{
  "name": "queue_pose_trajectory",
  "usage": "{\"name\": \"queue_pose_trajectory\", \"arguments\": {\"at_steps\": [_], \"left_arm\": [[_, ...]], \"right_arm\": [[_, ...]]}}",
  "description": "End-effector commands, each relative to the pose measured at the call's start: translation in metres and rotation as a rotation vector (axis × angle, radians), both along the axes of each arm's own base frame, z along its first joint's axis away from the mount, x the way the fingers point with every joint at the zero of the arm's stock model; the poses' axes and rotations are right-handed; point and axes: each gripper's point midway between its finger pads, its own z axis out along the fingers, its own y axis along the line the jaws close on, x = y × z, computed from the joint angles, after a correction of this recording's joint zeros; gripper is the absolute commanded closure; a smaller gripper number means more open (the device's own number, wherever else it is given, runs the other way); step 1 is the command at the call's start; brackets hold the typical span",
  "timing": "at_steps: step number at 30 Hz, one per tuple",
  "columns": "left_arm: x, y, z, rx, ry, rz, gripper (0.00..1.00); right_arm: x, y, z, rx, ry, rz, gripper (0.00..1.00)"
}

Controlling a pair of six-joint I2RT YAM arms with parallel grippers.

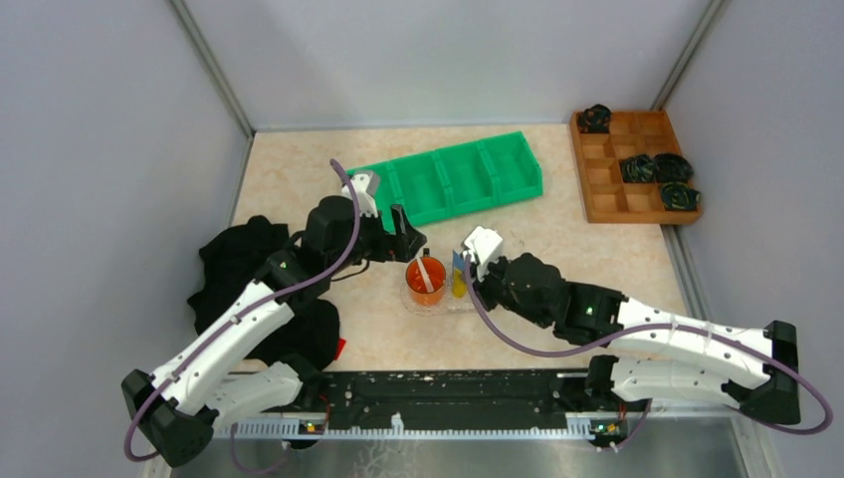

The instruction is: Prepare toiletry sets of a toothbrush and toothpaste on the tray

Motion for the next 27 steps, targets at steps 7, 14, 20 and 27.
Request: {"name": "queue_pose_trajectory", "arguments": {"at_steps": [7, 14, 20, 27], "left_arm": [[-0.001, 0.000, 0.006, -0.024, -0.018, -0.006, 0.01], [0.000, 0.000, 0.006, -0.025, -0.019, -0.008, 0.01], [-0.001, 0.000, 0.007, -0.026, -0.021, -0.008, 0.01], [-0.002, 0.001, 0.007, -0.027, -0.024, -0.008, 0.01]], "right_arm": [[0.001, 0.012, 0.005, 0.051, -0.013, 0.004, 1.00], [0.002, 0.011, -0.001, 0.041, -0.015, -0.005, 1.00], [0.004, 0.012, -0.015, 0.018, -0.010, -0.012, 1.00], [0.007, 0.013, -0.025, 0.004, -0.013, -0.026, 1.00]]}}
